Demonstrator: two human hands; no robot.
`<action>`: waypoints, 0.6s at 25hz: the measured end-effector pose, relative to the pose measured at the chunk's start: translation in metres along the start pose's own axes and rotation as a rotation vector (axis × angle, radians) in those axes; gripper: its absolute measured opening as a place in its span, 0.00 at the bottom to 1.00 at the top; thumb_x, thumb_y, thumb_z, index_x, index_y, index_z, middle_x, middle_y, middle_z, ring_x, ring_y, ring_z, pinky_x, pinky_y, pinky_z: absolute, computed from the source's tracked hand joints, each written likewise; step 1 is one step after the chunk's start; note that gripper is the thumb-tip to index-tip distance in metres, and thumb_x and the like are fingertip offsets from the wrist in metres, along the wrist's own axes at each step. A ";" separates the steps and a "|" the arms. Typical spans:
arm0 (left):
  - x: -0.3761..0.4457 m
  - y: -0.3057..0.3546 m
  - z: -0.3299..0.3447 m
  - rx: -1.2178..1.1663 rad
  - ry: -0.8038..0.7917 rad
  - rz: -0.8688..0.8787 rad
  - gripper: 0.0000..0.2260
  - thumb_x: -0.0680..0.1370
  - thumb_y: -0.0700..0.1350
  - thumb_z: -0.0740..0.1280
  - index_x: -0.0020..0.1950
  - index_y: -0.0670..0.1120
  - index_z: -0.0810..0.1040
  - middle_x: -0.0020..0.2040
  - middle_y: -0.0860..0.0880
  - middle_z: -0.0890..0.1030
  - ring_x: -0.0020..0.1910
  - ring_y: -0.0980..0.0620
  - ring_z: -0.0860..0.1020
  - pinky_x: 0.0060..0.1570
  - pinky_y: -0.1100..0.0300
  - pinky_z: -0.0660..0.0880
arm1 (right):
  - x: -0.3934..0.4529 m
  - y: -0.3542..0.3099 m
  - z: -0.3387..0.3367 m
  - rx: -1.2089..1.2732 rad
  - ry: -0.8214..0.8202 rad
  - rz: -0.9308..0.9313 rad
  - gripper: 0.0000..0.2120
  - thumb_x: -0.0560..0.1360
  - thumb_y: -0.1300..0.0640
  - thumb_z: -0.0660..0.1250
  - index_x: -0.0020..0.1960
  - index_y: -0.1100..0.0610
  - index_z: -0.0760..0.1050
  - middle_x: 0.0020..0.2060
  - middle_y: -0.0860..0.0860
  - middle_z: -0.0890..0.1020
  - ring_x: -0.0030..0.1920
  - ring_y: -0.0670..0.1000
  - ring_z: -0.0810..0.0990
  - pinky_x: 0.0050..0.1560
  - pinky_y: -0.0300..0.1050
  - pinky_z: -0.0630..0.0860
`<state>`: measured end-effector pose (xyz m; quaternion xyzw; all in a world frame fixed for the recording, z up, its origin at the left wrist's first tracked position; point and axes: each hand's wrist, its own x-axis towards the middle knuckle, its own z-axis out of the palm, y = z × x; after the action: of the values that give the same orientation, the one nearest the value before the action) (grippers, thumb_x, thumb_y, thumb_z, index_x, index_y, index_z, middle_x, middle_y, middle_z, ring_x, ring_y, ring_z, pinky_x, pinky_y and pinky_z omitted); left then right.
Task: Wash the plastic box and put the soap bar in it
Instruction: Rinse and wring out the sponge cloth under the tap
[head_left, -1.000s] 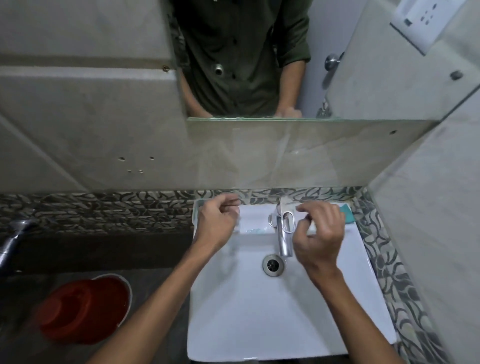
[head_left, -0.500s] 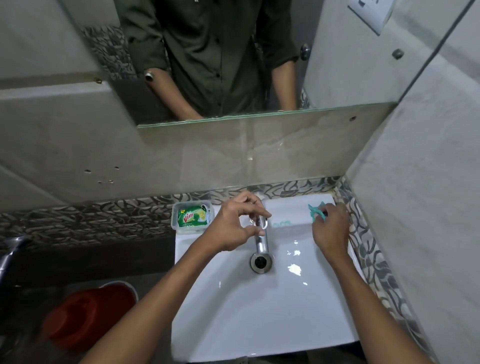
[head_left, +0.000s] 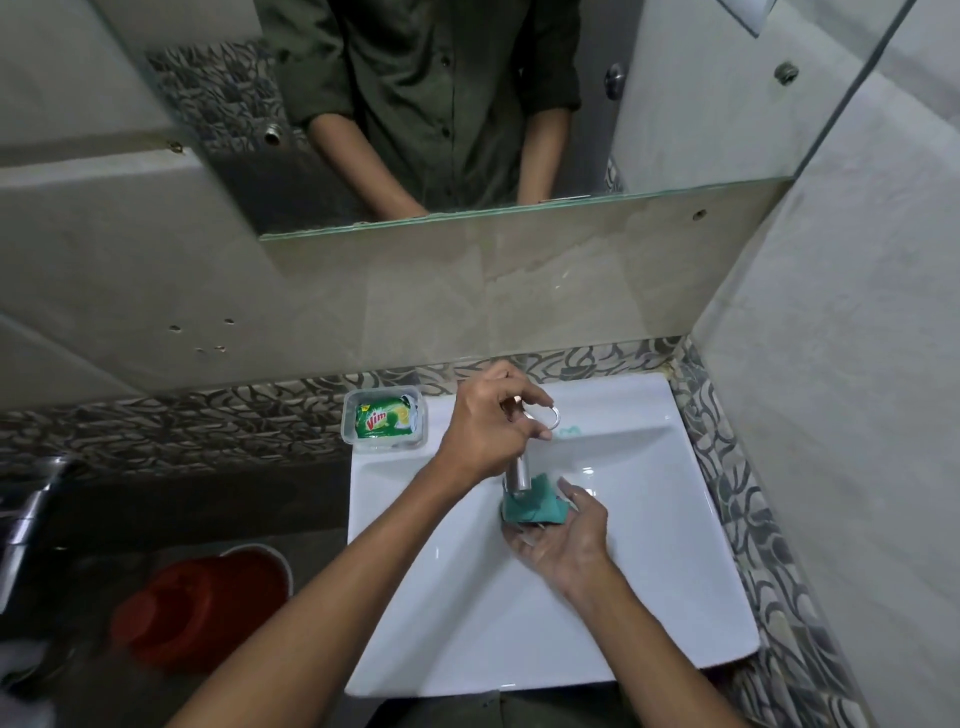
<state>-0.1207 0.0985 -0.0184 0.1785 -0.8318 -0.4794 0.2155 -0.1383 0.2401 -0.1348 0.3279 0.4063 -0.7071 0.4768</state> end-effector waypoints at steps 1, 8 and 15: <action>-0.007 -0.002 0.006 -0.042 0.075 -0.015 0.16 0.62 0.31 0.81 0.46 0.42 0.87 0.47 0.45 0.80 0.34 0.52 0.76 0.38 0.63 0.75 | 0.003 0.003 0.004 -0.096 0.019 -0.028 0.11 0.73 0.55 0.68 0.51 0.61 0.80 0.46 0.62 0.84 0.45 0.63 0.83 0.49 0.56 0.81; -0.102 -0.051 0.028 -0.177 0.538 -0.681 0.12 0.76 0.35 0.69 0.48 0.54 0.80 0.51 0.52 0.81 0.47 0.53 0.80 0.46 0.57 0.79 | 0.010 0.014 0.004 -0.845 0.072 -0.367 0.06 0.68 0.58 0.70 0.38 0.53 0.86 0.34 0.51 0.82 0.36 0.53 0.74 0.40 0.48 0.72; -0.106 -0.086 0.032 -0.935 0.109 -1.343 0.09 0.83 0.41 0.61 0.55 0.37 0.78 0.46 0.39 0.80 0.43 0.41 0.80 0.47 0.49 0.81 | 0.002 0.016 -0.003 -1.161 0.004 -0.662 0.05 0.75 0.58 0.74 0.49 0.56 0.88 0.41 0.49 0.87 0.43 0.49 0.85 0.46 0.40 0.78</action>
<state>-0.0403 0.1342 -0.1280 0.5532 -0.2503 -0.7942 -0.0252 -0.1241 0.2383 -0.1416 -0.1226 0.8011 -0.4821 0.3330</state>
